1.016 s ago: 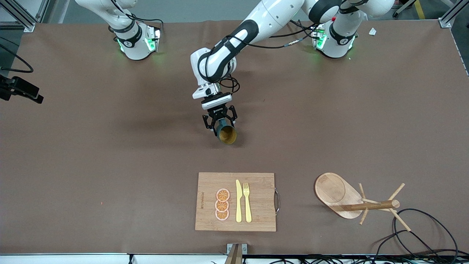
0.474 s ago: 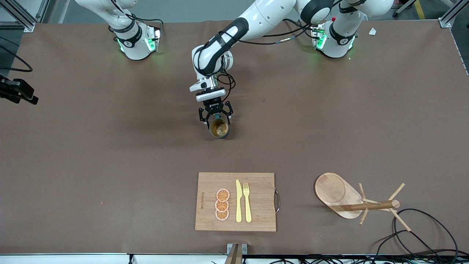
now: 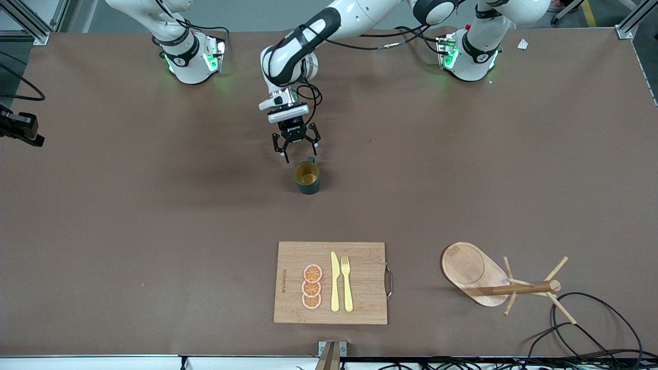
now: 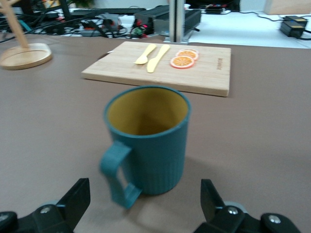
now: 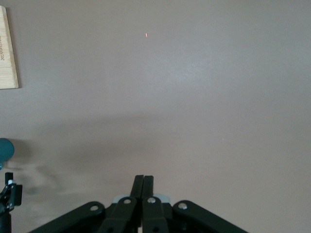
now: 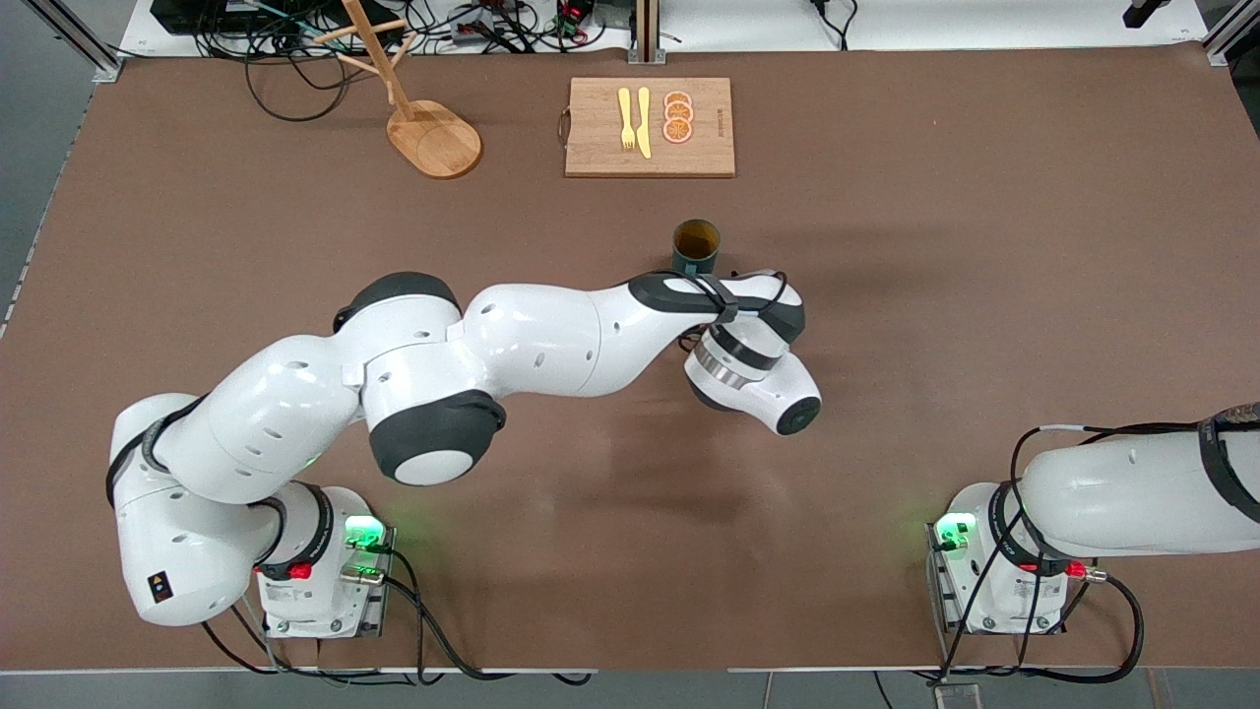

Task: Transfer cup from left to right arm and place
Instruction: 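Lower the teal mug onto the table and open the left gripper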

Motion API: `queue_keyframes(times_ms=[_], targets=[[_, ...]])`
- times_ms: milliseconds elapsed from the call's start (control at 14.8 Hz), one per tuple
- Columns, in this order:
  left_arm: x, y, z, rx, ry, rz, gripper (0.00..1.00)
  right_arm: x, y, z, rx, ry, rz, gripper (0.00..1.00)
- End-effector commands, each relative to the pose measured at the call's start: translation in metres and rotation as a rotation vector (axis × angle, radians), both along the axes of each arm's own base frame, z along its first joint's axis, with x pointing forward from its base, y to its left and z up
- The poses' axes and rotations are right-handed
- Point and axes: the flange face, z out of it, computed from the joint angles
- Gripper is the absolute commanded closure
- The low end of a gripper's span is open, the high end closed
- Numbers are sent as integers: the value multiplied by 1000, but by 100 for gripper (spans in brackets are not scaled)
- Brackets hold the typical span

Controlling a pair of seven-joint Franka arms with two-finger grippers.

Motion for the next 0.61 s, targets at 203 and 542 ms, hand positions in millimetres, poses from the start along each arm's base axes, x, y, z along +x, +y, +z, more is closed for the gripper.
queue_keyframes(times_ms=[203,542], targets=[[-1,1,105,-69,96,161,0,0,-3,0,9,4,7,69],[59,39,244,-108,250,242,0,1,-3,-19,16,76,8,4]])
